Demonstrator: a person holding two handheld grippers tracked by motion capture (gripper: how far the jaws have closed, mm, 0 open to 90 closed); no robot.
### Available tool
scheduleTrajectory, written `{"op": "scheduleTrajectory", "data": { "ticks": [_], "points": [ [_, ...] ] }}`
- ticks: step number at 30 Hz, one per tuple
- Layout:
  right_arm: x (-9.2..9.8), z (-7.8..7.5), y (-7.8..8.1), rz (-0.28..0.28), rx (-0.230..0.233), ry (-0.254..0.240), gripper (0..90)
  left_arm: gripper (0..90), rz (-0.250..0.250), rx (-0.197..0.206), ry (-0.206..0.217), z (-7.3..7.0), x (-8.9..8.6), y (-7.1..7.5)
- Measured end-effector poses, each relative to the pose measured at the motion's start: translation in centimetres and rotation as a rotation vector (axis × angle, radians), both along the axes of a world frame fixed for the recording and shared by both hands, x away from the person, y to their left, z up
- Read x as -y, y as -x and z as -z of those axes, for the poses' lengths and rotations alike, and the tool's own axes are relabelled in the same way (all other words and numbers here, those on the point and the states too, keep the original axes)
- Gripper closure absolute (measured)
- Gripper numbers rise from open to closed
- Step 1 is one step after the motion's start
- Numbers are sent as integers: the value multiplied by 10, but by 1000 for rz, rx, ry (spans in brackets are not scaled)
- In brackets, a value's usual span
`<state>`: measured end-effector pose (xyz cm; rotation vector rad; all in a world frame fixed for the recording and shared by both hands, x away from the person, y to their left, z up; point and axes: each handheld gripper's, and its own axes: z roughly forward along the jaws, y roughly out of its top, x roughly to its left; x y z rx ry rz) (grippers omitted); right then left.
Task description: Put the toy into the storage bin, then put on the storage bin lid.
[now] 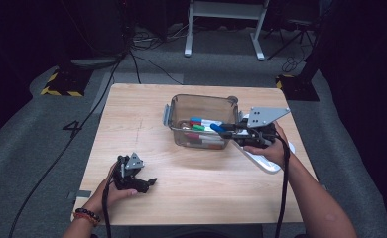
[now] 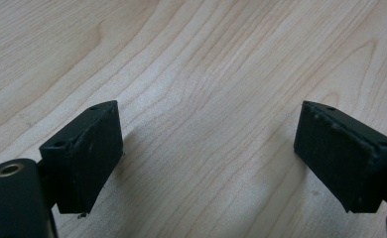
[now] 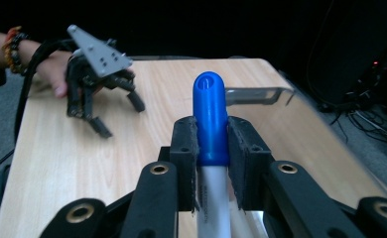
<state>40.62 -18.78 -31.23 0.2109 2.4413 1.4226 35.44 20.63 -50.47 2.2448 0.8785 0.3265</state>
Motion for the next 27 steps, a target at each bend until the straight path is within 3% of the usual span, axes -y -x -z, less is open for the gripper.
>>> {"op": "scheduleTrajectory", "data": {
  "ticks": [5,10,18,27],
  "points": [
    [-6,-12,-17,30,18,21,747,121,0,0,0,0,0,0],
    [-15,-13,-38,48,0,49,746,121,0,0,0,0,0,0],
    [-38,5,-84,69,-46,133,746,120,5,1,-3,0,0,-1],
    [-64,33,-111,84,-98,253,746,120,4,1,-1,0,0,-1]
  ]
}}
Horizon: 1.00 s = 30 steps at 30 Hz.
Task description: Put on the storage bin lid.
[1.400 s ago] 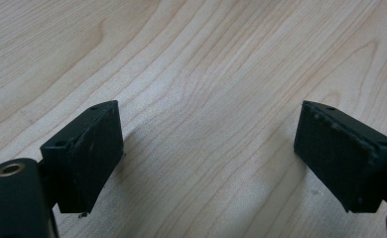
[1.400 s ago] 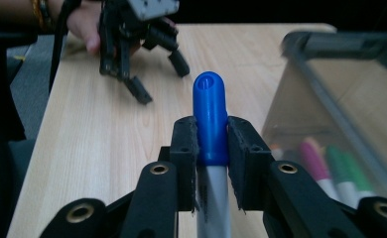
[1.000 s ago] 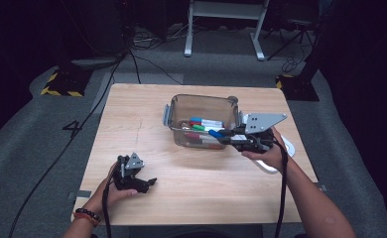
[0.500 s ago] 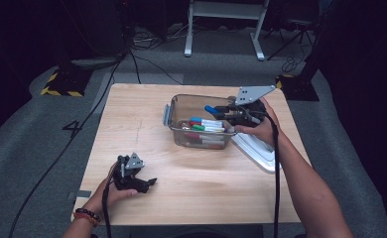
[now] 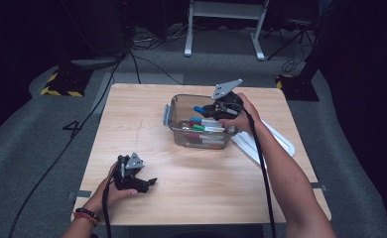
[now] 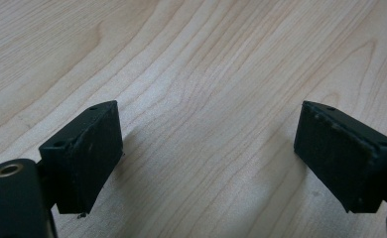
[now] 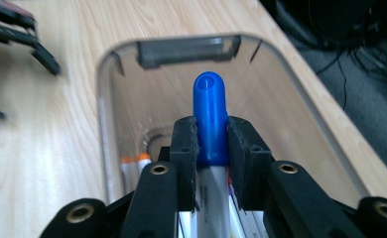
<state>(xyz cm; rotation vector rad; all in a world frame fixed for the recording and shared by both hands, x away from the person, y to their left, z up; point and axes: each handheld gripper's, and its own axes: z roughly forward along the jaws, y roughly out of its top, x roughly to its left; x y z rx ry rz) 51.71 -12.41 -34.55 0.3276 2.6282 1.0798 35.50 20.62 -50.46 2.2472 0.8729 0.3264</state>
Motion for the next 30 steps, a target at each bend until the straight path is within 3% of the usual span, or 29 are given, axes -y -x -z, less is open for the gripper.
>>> {"op": "scheduleTrajectory", "data": {
  "ticks": [8,14,16,17,18,19,24,28,30],
  "points": [
    [-21,24,-10,-24,-45,115,745,120,-6,1,-1,0,0,1],
    [-25,32,-12,-48,-100,200,744,120,-7,1,0,0,0,1],
    [-22,32,-14,-58,-144,195,743,119,-7,0,0,0,1,1],
    [-22,32,-14,-58,-144,195,743,120,-7,0,0,0,1,1],
    [-23,37,-14,-37,-154,244,742,120,-7,0,0,0,1,1],
    [-23,38,-14,-32,-155,257,741,120,-7,1,-1,0,1,0],
    [-19,39,-11,-45,-176,233,696,120,-7,1,-1,0,1,1],
    [-19,40,-7,-28,-140,263,617,120,-8,0,0,0,1,1],
    [-15,36,-6,-5,-116,238,553,120,-9,1,0,0,1,1]
  ]
}}
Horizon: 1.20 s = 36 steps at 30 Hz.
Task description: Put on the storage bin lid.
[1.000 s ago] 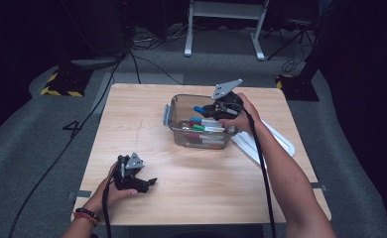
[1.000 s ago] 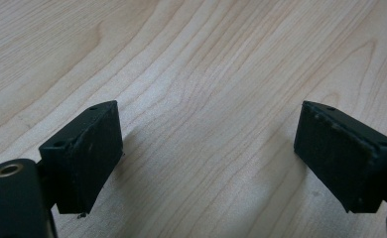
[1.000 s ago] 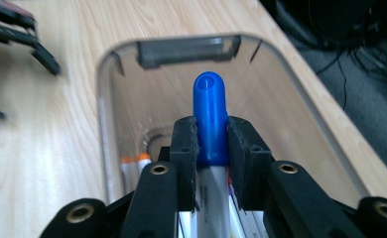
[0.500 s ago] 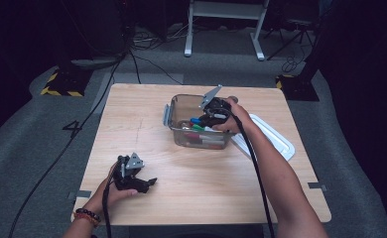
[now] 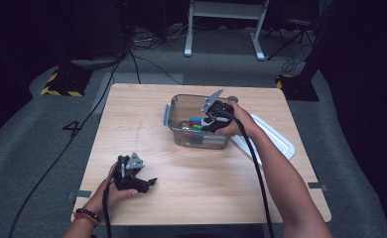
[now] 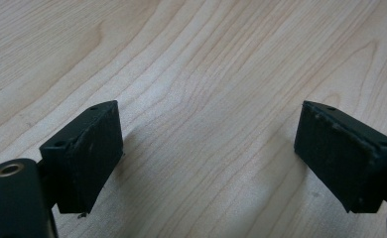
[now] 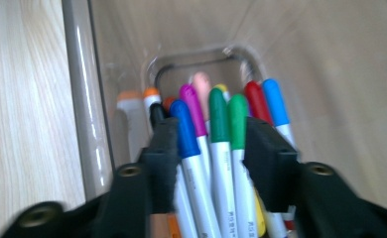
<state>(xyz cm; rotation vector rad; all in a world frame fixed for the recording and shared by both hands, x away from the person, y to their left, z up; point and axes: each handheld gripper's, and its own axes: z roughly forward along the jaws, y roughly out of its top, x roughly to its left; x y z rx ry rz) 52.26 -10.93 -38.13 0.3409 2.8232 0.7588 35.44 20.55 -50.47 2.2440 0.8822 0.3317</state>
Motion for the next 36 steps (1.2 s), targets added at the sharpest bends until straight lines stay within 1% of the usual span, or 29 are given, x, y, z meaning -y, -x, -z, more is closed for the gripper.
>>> {"op": "scheduleTrajectory", "data": {
  "ticks": [2,4,5,6,7,8,10,11,12,14,16,17,19,21,24,25,26,28,30,31,32,33,34,36],
  "points": [
    [10,-8,2,13,26,-71,523,119,0,0,0,0,0,0],
    [24,-19,8,40,61,-135,495,120,0,0,0,0,0,0],
    [32,-24,11,46,79,-160,493,120,0,0,0,0,0,0],
    [40,-29,14,54,101,-178,485,120,0,0,0,0,0,0],
    [46,-32,17,63,112,-192,479,120,-1,0,0,0,0,0],
    [60,-39,22,78,130,-214,469,119,-1,0,0,0,0,0],
    [74,-44,27,101,151,-230,464,119,-2,0,1,0,0,0],
    [74,-44,27,101,151,-230,464,119,-2,0,1,0,0,0],
    [97,-47,35,138,176,-248,453,119,-3,0,0,0,0,0],
    [112,-47,39,162,188,-262,443,119,-3,0,0,0,0,0],
    [133,-44,45,195,204,-270,430,119,-3,1,0,0,0,0],
    [140,-43,47,210,205,-278,428,119,-3,-1,0,0,0,0],
    [158,-36,52,255,224,-263,419,118,-3,-1,0,0,1,0],
    [170,-27,54,289,219,-248,413,117,-4,-1,0,0,1,0],
    [179,-7,54,321,207,-199,402,117,-5,-1,0,0,1,0],
    [179,-7,54,321,207,-199,402,116,-5,-1,0,0,1,0],
    [183,10,50,340,186,-164,394,117,-5,-1,-1,0,1,0],
    [185,22,46,367,181,-141,394,116,-5,-1,0,0,1,0],
    [187,37,40,385,149,-135,388,117,-5,-1,0,0,1,0],
    [188,42,38,393,149,-124,383,117,-5,-1,0,0,1,0],
    [188,50,35,407,142,-98,367,117,-5,-1,-1,0,1,0],
    [188,50,35,407,142,-98,367,117,-5,-1,-1,0,1,0],
    [190,61,29,438,95,-95,357,117,-4,-1,-1,0,1,0],
    [193,68,24,468,81,-99,379,117,-5,-1,-1,0,1,0]
  ]
}}
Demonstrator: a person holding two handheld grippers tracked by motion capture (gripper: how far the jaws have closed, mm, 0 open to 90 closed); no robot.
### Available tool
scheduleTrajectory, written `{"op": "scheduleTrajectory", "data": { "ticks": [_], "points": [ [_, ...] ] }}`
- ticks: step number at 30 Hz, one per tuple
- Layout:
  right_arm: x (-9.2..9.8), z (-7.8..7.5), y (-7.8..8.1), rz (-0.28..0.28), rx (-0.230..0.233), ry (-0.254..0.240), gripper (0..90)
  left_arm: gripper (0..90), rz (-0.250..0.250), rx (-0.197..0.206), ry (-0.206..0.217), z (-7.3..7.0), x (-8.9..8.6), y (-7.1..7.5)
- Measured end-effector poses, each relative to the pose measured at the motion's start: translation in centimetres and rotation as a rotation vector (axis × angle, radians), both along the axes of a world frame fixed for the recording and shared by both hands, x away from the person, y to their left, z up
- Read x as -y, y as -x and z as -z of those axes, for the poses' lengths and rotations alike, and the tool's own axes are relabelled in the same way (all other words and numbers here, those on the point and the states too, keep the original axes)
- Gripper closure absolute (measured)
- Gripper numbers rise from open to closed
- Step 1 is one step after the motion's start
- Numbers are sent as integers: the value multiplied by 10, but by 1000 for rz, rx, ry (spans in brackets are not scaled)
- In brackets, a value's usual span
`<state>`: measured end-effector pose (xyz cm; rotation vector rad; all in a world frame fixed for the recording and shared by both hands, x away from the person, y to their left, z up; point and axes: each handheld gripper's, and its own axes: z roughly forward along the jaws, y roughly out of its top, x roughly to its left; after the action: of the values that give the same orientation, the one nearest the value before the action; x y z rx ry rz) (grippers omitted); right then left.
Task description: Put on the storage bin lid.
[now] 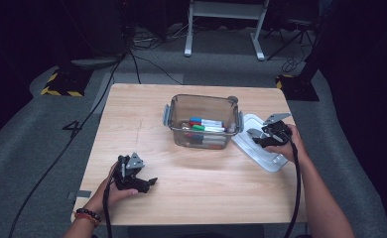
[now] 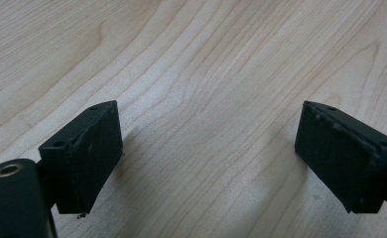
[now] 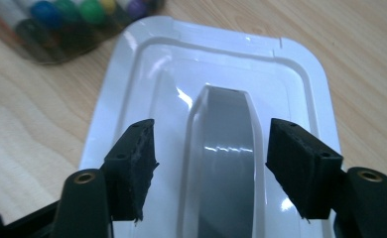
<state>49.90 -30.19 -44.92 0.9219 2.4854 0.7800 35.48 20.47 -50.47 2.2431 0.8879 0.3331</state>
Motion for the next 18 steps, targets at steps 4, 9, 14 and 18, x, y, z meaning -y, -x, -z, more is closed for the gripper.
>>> {"op": "scheduleTrajectory", "data": {
  "ticks": [4,9,14,18],
  "points": [
    [3,10,-7,3,-48,11,579,116,0,0,0,0,0,0],
    [10,9,-7,8,-46,39,671,117,0,0,0,0,0,0],
    [27,-2,-2,36,-24,5,672,117,0,0,0,0,0,0],
    [42,-17,3,62,16,-24,672,117,0,0,0,0,0,0]
  ]
}}
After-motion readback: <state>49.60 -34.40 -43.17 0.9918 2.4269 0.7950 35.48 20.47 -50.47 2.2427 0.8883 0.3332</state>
